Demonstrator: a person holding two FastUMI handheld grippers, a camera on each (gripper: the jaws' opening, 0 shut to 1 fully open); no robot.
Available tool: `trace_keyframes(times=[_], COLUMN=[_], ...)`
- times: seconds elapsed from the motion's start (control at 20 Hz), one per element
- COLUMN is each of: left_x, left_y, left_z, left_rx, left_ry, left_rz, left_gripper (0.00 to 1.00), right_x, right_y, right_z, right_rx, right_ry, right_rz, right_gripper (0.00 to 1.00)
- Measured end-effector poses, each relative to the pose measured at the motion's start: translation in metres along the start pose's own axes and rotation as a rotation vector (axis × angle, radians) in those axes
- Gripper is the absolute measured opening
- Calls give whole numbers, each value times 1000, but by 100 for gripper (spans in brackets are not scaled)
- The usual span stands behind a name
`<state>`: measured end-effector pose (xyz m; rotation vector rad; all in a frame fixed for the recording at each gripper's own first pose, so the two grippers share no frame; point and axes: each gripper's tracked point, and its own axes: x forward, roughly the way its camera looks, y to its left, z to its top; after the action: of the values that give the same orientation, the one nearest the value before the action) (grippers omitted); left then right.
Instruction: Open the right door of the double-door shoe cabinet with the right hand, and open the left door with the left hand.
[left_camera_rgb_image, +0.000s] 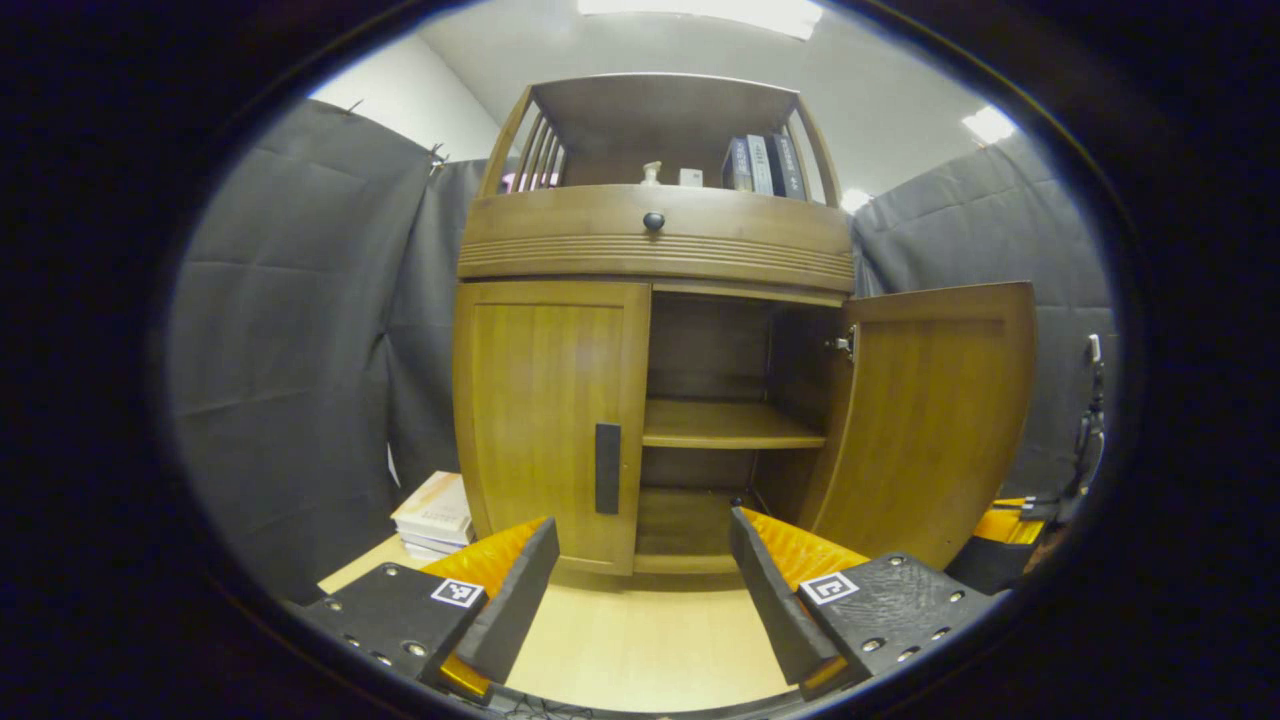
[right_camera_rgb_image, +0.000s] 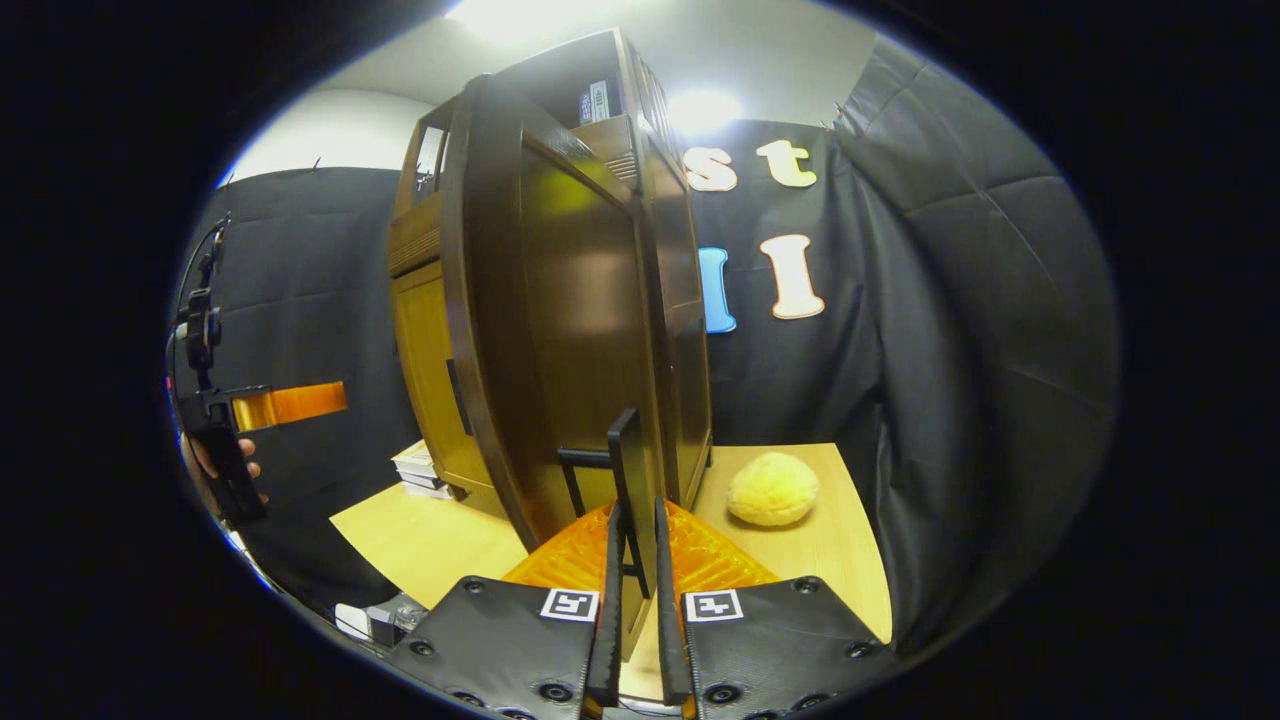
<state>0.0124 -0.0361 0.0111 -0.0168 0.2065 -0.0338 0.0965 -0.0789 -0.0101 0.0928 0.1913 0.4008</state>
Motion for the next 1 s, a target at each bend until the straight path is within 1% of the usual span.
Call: trace_keyframes(times=[0.1, 0.15, 0.35, 0.4, 0.45, 0.5, 0.55, 0.6, 0.65, 0.7, 0.75, 0.8, 0.9, 1.0], left_x=[6, 9, 24, 29, 33, 35, 38, 40, 43, 45, 48, 50, 53, 57], left_y=[4, 5, 9, 10, 12, 14, 14, 13, 11, 9, 7, 7, 5, 3], left_z=[3, 4, 3, 3, 4, 3, 2, 1, 0, -2, -4, -4, -10, -13], left_rx=[13, 12, -7, -1, 8, 17, 22, 23, 21, 19, 19, 19, 15, 13], left_ry=[-8, -15, -22, -19, -17, -16, -15, -14, -12, -9, -4, 0, 15, 23], left_rz=[-15, -18, -32, -37, -43, -51, -63, -77, -92, -107, -117, -125, -137, -140], left_gripper=[96, 100, 100, 100, 100, 100, 100, 100, 100, 100, 100, 100, 100, 100], right_x=[-18, -23, -52, -60, -66, -72, -75, -78, -82, -83, -86, -87, -86, -89], right_y=[-3, -4, -16, -18, -20, -20, -18, -15, -13, -10, -5, 0, 13, 19], right_z=[-7, -8, -12, -10, -9, -8, -8, -9, -9, -7, -7, -7, -6, -4], right_rx=[11, 16, 53, 69, 82, 92, 101, 108, 108, 106, 102, 97, 93, 88], right_ry=[6, 7, 18, 8, -5, -13, -18, -20, -19, -24, -23, -24, -14, -21], right_rz=[-59, -83, -216, -257, -299, -337, -363, -385, -415, -425, -441, -452, -450, -478], right_gripper=[16, 17, 16, 12, 16, 12, 16, 9, 11, 14, 22, 25, 53, 81])
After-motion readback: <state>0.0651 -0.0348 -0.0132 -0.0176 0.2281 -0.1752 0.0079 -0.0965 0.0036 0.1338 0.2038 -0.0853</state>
